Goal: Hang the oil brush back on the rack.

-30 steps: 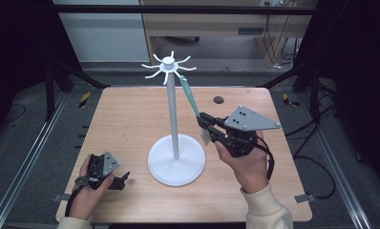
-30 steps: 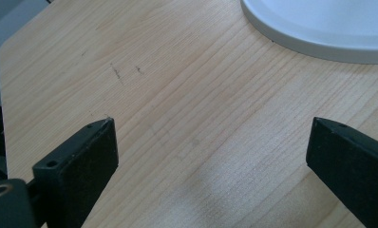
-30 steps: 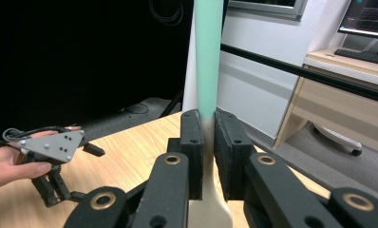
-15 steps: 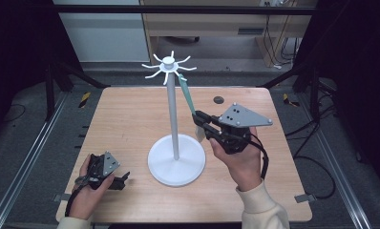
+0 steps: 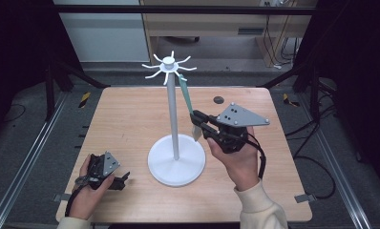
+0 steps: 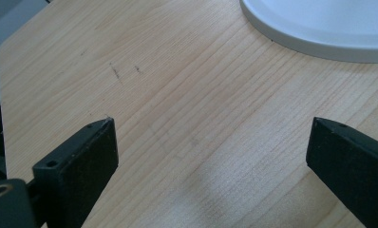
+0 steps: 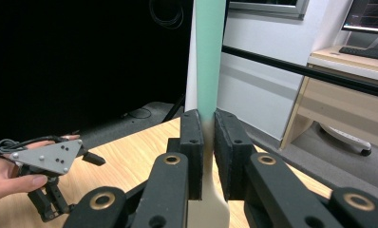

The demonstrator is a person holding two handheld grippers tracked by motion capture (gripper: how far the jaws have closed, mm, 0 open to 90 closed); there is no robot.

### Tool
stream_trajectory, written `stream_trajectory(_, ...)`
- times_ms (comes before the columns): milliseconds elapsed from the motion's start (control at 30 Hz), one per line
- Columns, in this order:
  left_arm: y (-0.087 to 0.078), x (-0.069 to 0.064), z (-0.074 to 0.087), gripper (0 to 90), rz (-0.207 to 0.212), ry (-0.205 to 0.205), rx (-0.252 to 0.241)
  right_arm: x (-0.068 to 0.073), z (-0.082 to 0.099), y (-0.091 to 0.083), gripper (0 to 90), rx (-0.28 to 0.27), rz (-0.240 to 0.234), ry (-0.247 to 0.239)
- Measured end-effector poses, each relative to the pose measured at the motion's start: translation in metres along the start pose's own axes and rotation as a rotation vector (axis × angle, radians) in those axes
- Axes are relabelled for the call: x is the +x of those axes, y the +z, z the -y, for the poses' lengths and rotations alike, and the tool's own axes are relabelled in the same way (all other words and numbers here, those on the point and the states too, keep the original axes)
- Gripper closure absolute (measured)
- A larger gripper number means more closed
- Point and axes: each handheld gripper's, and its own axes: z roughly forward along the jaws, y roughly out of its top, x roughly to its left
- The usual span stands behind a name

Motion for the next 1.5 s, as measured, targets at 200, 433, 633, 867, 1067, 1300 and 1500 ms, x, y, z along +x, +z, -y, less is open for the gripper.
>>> stream_trajectory(200, 0.0001, -0.0002, -0.0001, 2.8, 0.002, 0.002, 0.004, 0.0006, 0.0004, 0.0016, 81.9, -0.005, -0.001, 0.002)
stream_trajectory(433, 0.0004, -0.0006, -0.0002, 2.8, 0.001, 0.002, 0.002, 0.0022, 0.0003, 0.0020, 78.4, -0.017, -0.005, -0.006)
stream_trajectory(633, 0.0003, -0.0005, -0.0002, 2.8, 0.001, 0.001, 0.002, 0.0013, 0.0001, 0.0003, 77.5, -0.016, -0.006, -0.004)
stream_trajectory(867, 0.0001, -0.0001, -0.0001, 2.8, 0.002, 0.000, 0.002, 0.0011, 0.0000, -0.0014, 75.3, -0.013, 0.005, -0.006)
stream_trajectory(1067, 0.0001, -0.0001, -0.0001, 2.8, 0.003, 0.000, 0.001, 0.0013, -0.0008, -0.0052, 68.3, -0.008, 0.036, -0.014)
stream_trajectory(1300, 0.0003, -0.0003, -0.0002, 2.8, 0.003, 0.000, 0.002, -0.0004, 0.0000, -0.0052, 49.1, 0.014, 0.064, -0.008)
stream_trajectory(1500, 0.0002, 0.0002, -0.0001, 2.8, 0.004, -0.002, 0.000, -0.0018, 0.0011, -0.0043, 36.5, 0.022, 0.107, 0.009)
